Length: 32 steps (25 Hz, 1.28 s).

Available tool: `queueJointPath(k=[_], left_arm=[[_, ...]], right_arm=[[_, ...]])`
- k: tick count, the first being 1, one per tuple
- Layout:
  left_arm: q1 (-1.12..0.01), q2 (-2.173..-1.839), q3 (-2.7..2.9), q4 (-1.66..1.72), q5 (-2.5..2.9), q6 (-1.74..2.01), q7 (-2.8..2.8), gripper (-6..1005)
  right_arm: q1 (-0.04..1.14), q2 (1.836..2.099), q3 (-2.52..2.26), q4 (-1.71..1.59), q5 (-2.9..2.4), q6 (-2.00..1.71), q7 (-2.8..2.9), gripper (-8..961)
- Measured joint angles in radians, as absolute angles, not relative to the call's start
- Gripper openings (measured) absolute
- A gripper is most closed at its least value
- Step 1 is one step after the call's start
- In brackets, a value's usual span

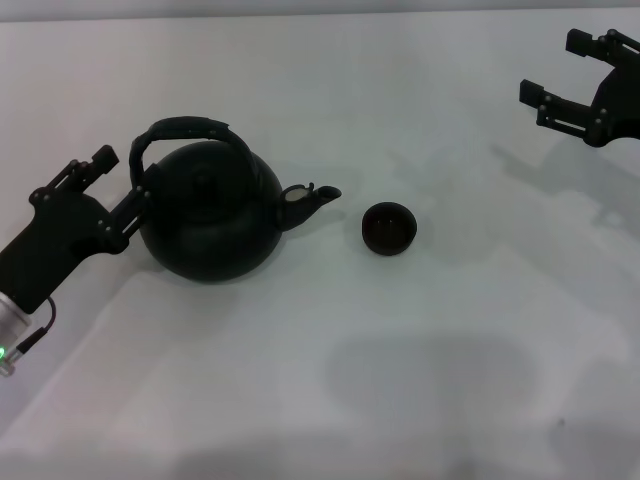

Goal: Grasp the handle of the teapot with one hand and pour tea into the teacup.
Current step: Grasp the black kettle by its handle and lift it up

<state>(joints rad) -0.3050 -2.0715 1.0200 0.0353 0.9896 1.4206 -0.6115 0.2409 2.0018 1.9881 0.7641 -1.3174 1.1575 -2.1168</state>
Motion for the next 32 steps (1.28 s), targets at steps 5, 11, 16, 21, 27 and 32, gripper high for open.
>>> queueJointPath(k=[5, 11, 16, 21, 27, 32], left_arm=[[-0.316, -2.069, 1.02, 0.038, 1.002, 1.419, -0.641, 601], [-0.311, -2.071, 1.02, 0.06, 1.009, 1.415, -0.664, 556], [-0.317, -2.07, 1.02, 0.06, 1.029, 1.41, -0.687, 481], [-0.325, -2.067, 1.02, 0.085, 1.039, 1.376, -0.777, 344], [-0.313, -2.068, 1.019, 0.138, 1.058, 1.337, -0.863, 215], [-0.313, -2.07, 1.018, 0.159, 1.059, 1.315, -0.88, 192]], right_arm=[[0.241, 2.002, 1.988, 0.764, -1.317, 1.157, -2.117, 845], [0.242, 2.002, 1.991, 0.756, -1.317, 1.154, -2.12, 845], [0.243, 2.002, 1.992, 0.753, -1.318, 1.154, -2.124, 844], [0.242, 2.002, 1.99, 0.753, -1.318, 1.153, -2.124, 844], [0.239, 2.002, 1.989, 0.749, -1.318, 1.155, -2.124, 844], [0.237, 2.002, 1.99, 0.739, -1.318, 1.158, -2.125, 844]])
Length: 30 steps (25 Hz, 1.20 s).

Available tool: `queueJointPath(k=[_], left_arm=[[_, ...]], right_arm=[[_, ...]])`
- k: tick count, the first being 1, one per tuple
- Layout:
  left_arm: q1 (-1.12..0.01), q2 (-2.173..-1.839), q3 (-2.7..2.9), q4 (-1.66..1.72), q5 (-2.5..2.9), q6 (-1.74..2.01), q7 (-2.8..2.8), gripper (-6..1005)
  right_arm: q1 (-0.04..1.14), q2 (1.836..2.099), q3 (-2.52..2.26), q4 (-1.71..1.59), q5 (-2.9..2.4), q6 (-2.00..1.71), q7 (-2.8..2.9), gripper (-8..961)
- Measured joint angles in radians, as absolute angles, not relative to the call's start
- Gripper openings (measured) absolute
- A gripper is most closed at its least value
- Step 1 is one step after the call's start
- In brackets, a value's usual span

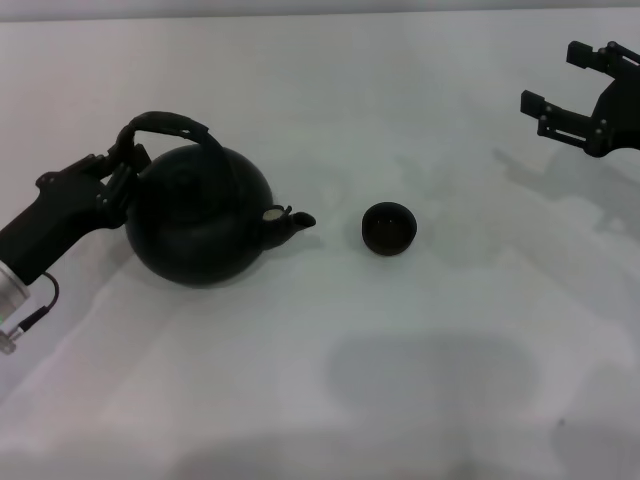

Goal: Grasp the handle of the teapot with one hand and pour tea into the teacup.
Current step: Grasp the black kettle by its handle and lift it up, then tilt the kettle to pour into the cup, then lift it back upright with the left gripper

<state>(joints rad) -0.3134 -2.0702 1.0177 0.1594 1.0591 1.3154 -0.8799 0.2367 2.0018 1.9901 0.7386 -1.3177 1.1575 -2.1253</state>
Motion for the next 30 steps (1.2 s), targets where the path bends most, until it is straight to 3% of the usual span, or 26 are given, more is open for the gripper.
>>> queueJointPath(k=[13, 30], left_arm=[[-0.286, -2.076, 1.02, 0.358, 1.131, 1.311, -1.019, 167], [-0.267, -2.078, 1.111, 0.975, 1.618, 1.051, -1.637, 152]], right_arm=[[0.236, 2.002, 1.994, 0.726, -1.318, 1.16, -2.14, 844], [0.243, 2.002, 1.993, 0.702, -1.295, 1.16, -2.168, 841]])
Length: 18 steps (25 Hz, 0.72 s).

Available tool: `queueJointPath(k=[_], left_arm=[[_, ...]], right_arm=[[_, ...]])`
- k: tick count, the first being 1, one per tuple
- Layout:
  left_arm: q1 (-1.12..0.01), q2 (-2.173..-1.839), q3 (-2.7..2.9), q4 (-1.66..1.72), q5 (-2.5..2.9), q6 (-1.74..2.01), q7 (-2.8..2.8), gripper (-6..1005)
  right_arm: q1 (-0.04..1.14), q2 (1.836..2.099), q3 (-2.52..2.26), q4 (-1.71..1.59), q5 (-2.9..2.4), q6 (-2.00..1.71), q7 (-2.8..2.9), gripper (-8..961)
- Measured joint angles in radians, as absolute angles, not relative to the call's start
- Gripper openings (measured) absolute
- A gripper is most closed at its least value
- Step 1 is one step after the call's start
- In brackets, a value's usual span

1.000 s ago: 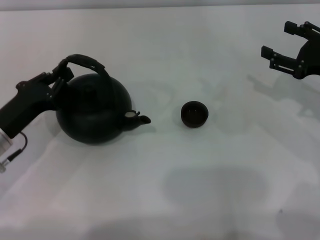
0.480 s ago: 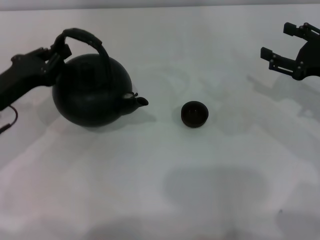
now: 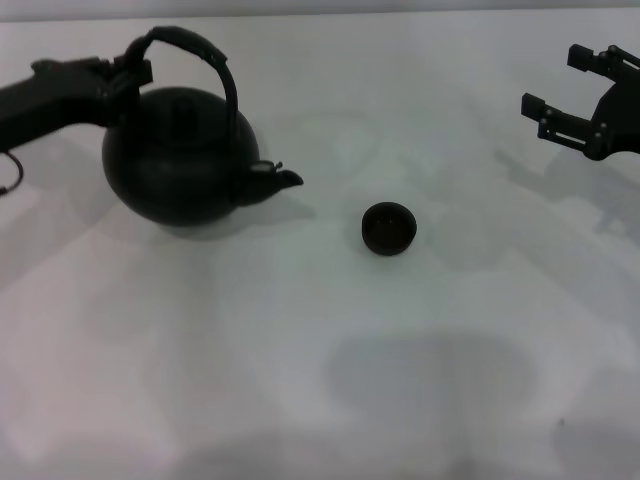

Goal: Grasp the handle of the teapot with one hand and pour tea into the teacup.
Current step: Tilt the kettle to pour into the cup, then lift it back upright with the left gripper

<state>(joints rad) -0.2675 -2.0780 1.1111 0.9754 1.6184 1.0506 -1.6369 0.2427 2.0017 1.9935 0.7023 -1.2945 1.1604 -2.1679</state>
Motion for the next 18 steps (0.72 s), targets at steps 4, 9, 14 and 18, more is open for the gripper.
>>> queueJointPath(k=[4, 9, 14, 18], left_arm=[[-0.267, -2.079, 1.127, 1.074, 1.702, 1.027, -1.727, 153], [-0.27, -2.079, 1.173, 1.219, 1.894, 0.99, -1.904, 153], [-0.284, -2.078, 1.248, 1.334, 2.078, 0.969, -2.063, 153], [-0.301, -2.078, 1.308, 1.413, 2.215, 0.968, -2.172, 150]], right_arm=[[0.243, 2.002, 1.993, 0.701, -1.28, 1.165, -2.169, 841], [0.241, 2.002, 1.995, 0.7, -1.258, 1.172, -2.172, 841], [0.236, 2.002, 1.999, 0.698, -1.227, 1.171, -2.18, 841], [0.236, 2.002, 2.009, 0.69, -1.211, 1.171, -2.18, 841]])
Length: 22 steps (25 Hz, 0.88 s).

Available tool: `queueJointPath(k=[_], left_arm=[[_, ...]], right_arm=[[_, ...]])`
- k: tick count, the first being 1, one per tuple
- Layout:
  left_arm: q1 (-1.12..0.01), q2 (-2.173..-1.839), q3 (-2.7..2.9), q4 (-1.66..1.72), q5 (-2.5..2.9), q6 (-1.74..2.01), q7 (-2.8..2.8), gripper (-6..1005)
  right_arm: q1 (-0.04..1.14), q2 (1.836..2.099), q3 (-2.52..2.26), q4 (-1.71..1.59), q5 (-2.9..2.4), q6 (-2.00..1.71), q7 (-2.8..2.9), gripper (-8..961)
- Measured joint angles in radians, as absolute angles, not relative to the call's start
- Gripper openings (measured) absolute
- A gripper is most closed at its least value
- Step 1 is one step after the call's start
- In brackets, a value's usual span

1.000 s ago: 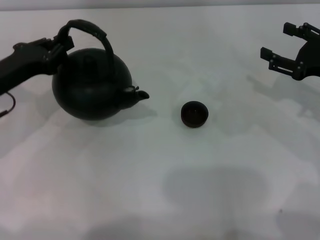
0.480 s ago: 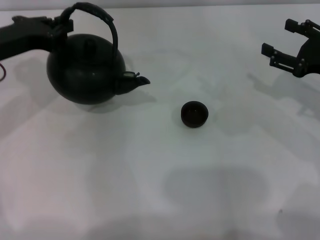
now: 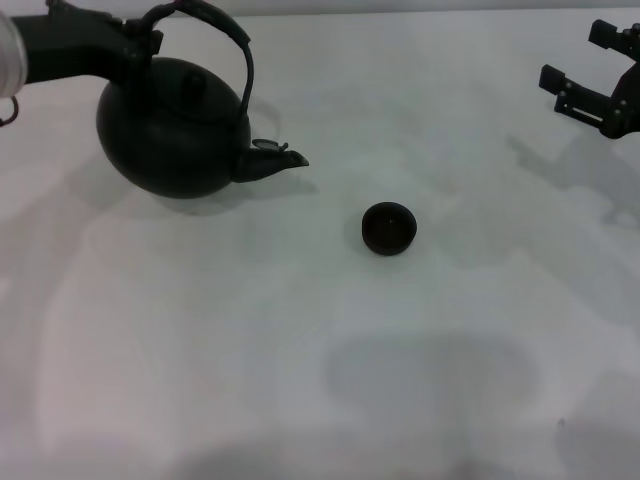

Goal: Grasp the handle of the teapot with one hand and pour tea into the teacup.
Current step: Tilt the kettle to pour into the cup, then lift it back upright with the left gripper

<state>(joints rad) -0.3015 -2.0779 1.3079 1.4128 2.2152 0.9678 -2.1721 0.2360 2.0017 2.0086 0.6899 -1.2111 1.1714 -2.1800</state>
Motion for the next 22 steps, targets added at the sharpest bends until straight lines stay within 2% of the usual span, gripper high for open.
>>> queueJointPath(k=[22], left_arm=[[-0.41, -2.079, 1.604, 1.582, 2.637, 0.98, -2.439, 144]], right_arm=[[0.234, 2.002, 2.07, 0.673, -1.175, 1.173, -2.18, 840]])
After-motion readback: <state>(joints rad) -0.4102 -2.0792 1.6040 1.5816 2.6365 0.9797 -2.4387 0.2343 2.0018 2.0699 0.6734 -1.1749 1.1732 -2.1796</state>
